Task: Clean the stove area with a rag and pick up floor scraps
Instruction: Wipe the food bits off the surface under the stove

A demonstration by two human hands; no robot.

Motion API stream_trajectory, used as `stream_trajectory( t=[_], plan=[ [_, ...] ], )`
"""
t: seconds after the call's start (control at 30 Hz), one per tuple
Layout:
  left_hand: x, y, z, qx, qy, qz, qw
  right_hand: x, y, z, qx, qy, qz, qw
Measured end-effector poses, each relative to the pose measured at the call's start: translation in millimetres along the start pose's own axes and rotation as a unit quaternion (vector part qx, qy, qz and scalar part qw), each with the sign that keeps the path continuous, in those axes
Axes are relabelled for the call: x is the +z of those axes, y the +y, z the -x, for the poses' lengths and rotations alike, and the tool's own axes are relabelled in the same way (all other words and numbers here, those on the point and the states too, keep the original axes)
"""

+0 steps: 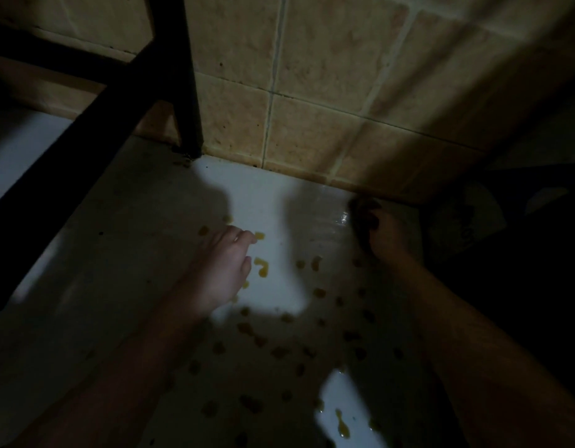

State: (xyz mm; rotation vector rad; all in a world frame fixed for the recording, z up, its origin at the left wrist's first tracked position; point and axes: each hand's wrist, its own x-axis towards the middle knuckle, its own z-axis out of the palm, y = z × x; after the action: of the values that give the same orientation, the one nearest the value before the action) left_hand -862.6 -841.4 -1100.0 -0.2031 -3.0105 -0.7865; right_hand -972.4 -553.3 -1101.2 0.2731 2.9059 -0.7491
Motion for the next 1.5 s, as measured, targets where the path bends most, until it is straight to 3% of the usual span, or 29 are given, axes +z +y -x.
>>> stream_trajectory(
  t=[0.17,0.33,0.67,0.87,1.1,1.23,1.5],
  plan=[
    [1.1,3.2,8.7,0.004,-0.014,-0.012,1.000,-17.1,40.1,19.9,0.054,0.040,0.026,0.997],
    [-7.2,-2.0,17.8,-0.001,-0.020,-0.032,0.999,-0.4,23.5,38.7,0.062,0.078,0.037,0.994],
    [-35.7,-8.2,27.9,-0.026,-0.024,-0.058,0.998,69.7,-86.7,79.7,-0.115,0.004,0.022,0.993],
    [-50.2,-5.4,38.3,-0.033,-0.018,-0.081,0.996,80.7,-96.5,92.9,-0.168,-0.048,0.077,0.982],
    [-57.3,1.1,55.0,-0.011,-0.036,-0.050,0.998,49.6,-41.8,87.9,-0.039,0.017,0.061,0.997],
    [-57.8,-8.4,57.3,-0.042,-0.023,-0.076,0.996,38.4,-21.3,87.8,0.055,0.045,0.072,0.995],
    [-55.4,-30.3,60.8,-0.066,-0.037,-0.114,0.991,46.7,-45.7,77.8,0.052,0.060,0.108,0.991]
  ],
)
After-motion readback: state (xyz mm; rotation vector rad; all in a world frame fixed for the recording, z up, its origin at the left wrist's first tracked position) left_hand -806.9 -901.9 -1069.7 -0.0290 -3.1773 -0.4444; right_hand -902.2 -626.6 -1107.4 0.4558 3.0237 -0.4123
